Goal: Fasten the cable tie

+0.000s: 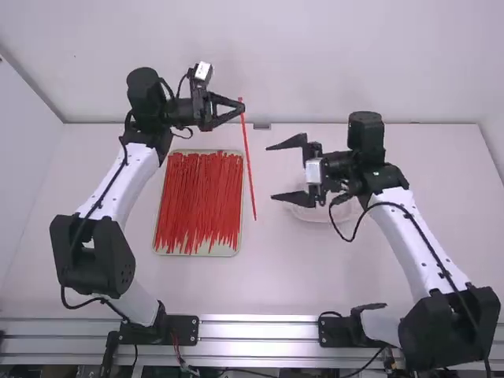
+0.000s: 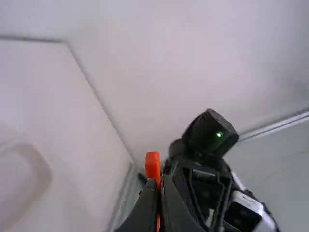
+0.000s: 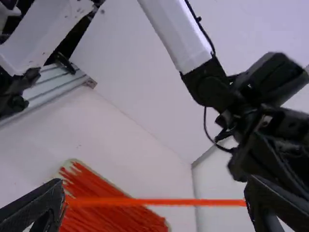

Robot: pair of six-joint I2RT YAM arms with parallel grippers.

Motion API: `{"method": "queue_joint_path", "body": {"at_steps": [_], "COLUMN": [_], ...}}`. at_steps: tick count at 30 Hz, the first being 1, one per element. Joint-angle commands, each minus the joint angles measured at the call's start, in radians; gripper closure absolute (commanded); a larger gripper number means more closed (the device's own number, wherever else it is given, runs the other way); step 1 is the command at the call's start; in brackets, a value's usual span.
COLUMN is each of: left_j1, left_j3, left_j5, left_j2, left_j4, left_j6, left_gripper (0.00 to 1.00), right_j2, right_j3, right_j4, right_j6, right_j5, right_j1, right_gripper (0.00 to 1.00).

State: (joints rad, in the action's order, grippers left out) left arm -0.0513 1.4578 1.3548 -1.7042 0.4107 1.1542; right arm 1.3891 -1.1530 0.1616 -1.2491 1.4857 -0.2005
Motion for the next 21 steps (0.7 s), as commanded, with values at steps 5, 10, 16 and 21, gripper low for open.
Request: {"method": "queue_joint_path", "body": {"at_steps": [5,10,16,21], "left_j1": [0.011,0.011,0.010,0.010], "left_j3": [0.018,0.018,0.018,0.018], "left_j5": [0.037,0.014,-0.034,-0.035], "left_j2": [0.006,0.006,0.006,0.006], "left_j4": [-0.021,-0.018,-0.019,-0.022], "left_j6": [0.174,0.241,0.307,0.323], "left_gripper": [0.98,0.98,0.98,0.98], "right_j2": [-0.002,-0.002,-0.002,-0.002], "right_j3": [-0.024,-0.024,-0.024,-0.024], "right_j4": [0.003,0.003,0.003,0.004], "right_j6": [-0.289,-0.504,-0.665,-0.694], "right_j5": [0.075,0.075,0.060,0.060], "right_j1": [-0.038,-0.077,-0.114,-0.118], "right_gripper": [0.01,0.01,0.01,0.01]}}
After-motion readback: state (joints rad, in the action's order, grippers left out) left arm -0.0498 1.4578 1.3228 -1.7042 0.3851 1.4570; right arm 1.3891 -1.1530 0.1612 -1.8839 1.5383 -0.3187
